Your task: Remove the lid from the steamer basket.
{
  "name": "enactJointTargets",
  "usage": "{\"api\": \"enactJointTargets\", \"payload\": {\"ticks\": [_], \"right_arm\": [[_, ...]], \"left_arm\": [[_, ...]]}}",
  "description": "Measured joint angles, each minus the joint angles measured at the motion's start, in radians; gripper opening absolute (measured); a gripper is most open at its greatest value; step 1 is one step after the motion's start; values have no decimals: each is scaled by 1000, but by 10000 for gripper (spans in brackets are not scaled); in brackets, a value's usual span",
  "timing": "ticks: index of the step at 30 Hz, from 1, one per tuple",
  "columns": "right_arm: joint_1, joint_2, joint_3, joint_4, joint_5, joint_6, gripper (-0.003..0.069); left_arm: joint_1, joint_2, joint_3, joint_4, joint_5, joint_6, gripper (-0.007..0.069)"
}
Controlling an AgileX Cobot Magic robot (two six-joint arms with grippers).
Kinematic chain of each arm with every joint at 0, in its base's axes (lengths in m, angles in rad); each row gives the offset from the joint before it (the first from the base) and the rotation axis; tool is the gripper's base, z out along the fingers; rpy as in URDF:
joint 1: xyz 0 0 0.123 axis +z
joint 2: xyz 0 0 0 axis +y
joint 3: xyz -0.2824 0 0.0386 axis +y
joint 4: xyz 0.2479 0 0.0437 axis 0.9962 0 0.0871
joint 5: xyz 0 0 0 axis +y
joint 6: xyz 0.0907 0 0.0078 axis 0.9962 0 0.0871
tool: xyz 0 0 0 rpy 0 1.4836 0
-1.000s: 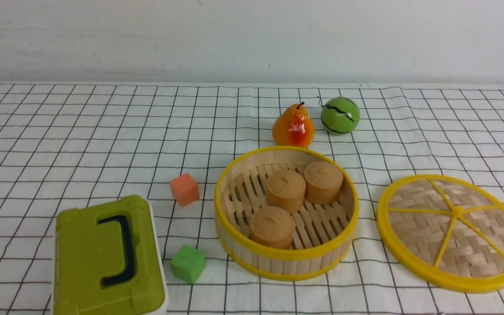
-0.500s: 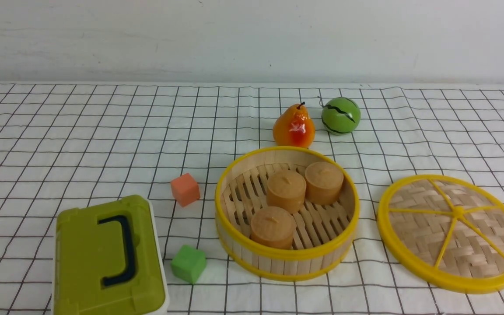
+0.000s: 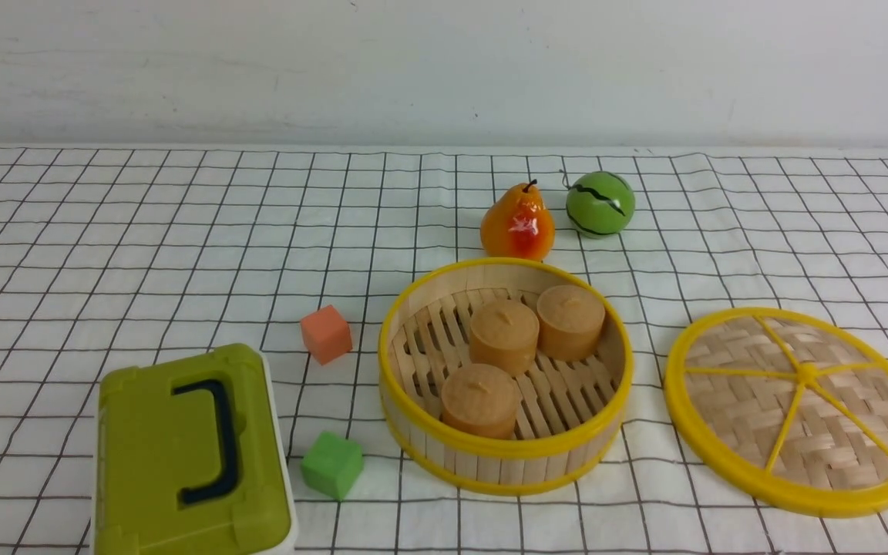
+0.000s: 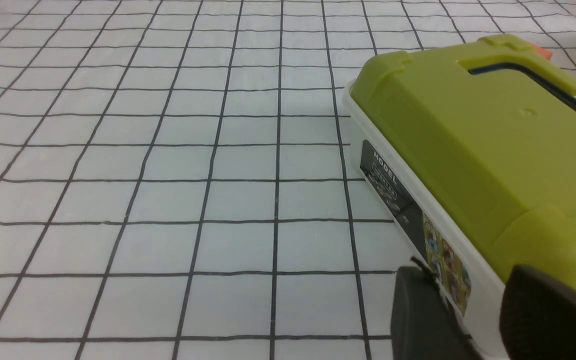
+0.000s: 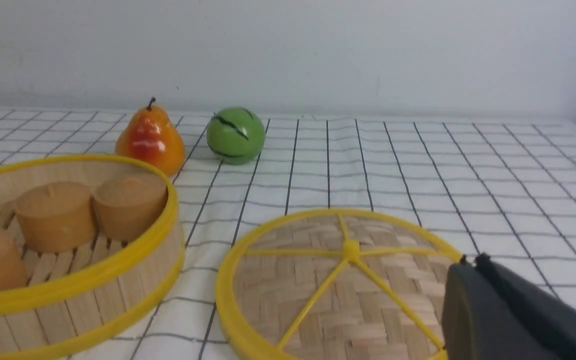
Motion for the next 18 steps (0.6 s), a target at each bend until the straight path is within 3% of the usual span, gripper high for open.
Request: {"api": "enactJointTargets", "payload": {"ticks": [10, 18], "right_arm": [[0, -68, 92, -74, 92, 49, -18], [0, -68, 90, -158, 186, 174, -16]], "left_arm": [[0, 0, 0, 0, 0, 0, 239], [0, 0, 0, 0, 0, 0, 239]]}}
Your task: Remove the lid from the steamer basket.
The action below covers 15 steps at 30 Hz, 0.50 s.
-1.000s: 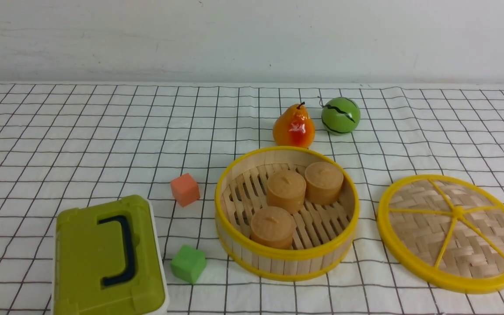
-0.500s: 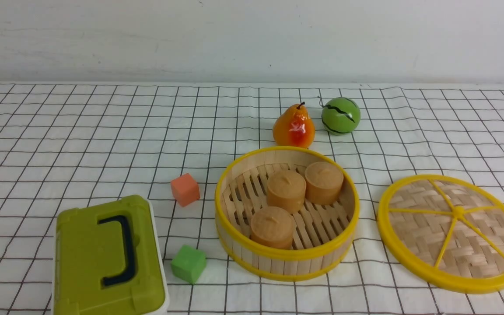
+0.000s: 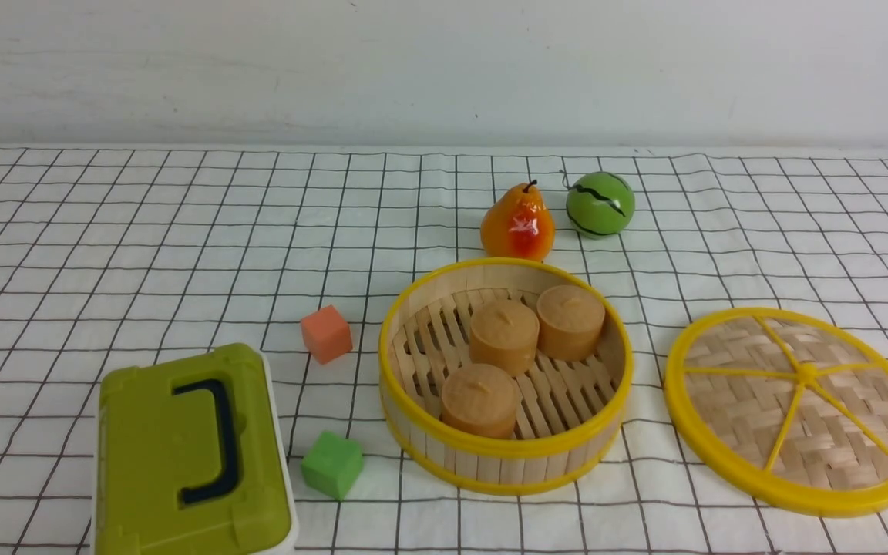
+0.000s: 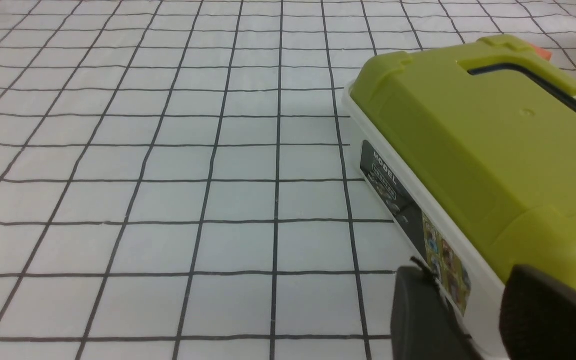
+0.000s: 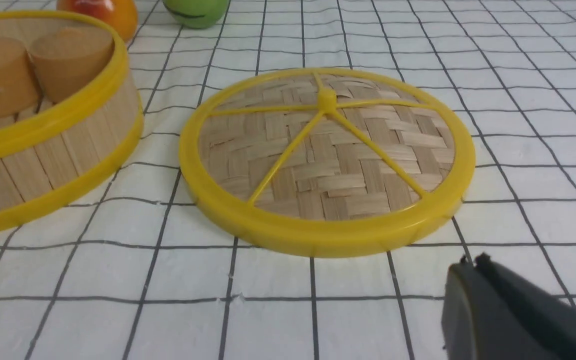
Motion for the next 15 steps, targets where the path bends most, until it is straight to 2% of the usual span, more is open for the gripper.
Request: {"api": "enactJointTargets", "payload": {"ticks": [15], "right_arm": [[0, 0, -6, 35, 26, -69, -16]], "left_arm": [[0, 0, 0, 0, 0, 0, 239]]}}
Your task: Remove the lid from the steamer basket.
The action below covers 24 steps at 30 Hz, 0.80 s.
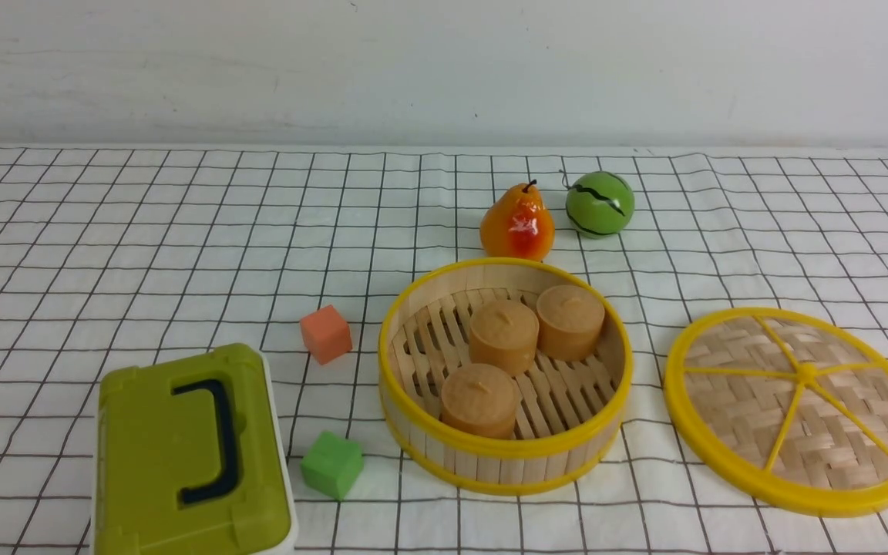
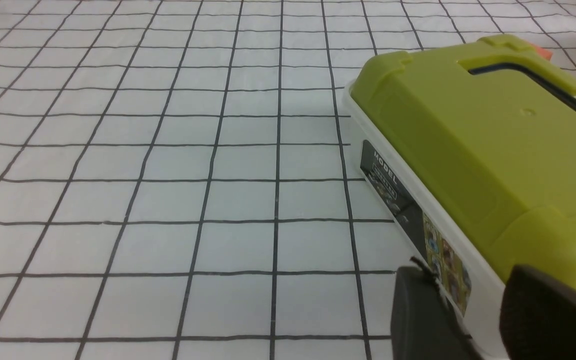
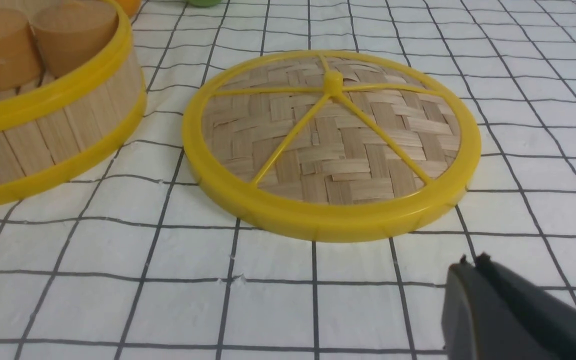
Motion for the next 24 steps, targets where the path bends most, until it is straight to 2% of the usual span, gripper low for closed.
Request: {"api": "enactJointTargets", "payload": {"ticks": [24], "right_arm": [[0, 0, 0, 3, 2, -2, -3]], "left_arm": [[0, 0, 0, 0, 0, 0, 239]]}}
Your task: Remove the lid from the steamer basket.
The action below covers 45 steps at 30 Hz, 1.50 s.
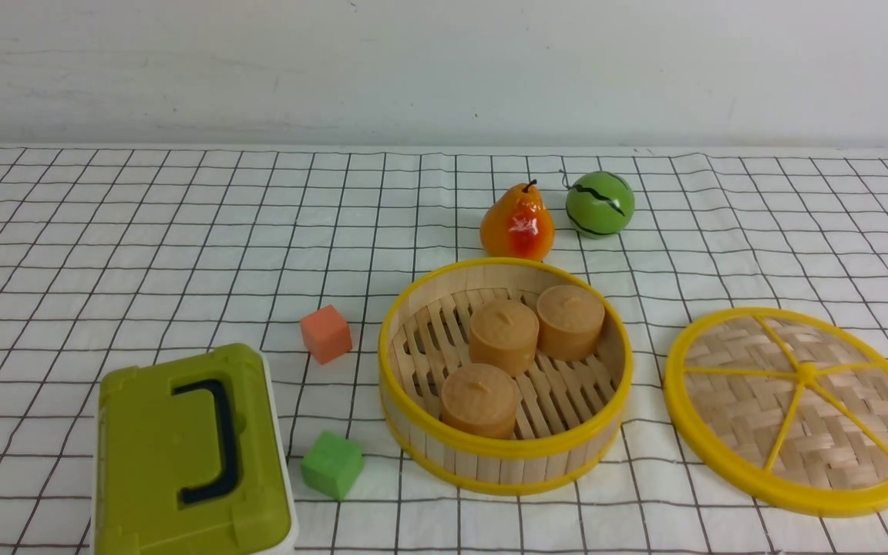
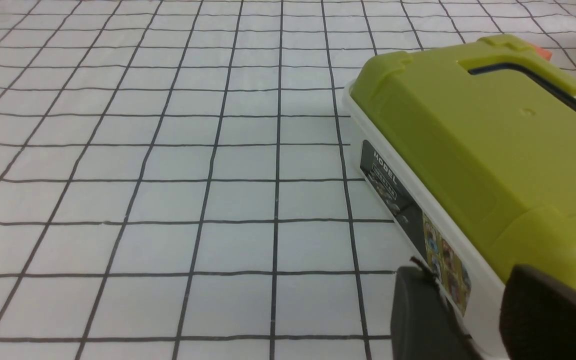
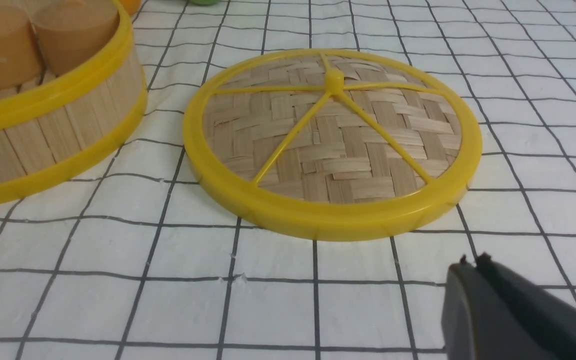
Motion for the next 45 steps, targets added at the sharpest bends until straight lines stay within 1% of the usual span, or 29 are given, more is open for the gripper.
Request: {"api": "enactJointTargets", "payload": {"ticks": [45], "right_arm": [[0, 0, 0, 0, 1, 0, 41]], "left_arm": [[0, 0, 0, 0, 0, 0, 239]]}}
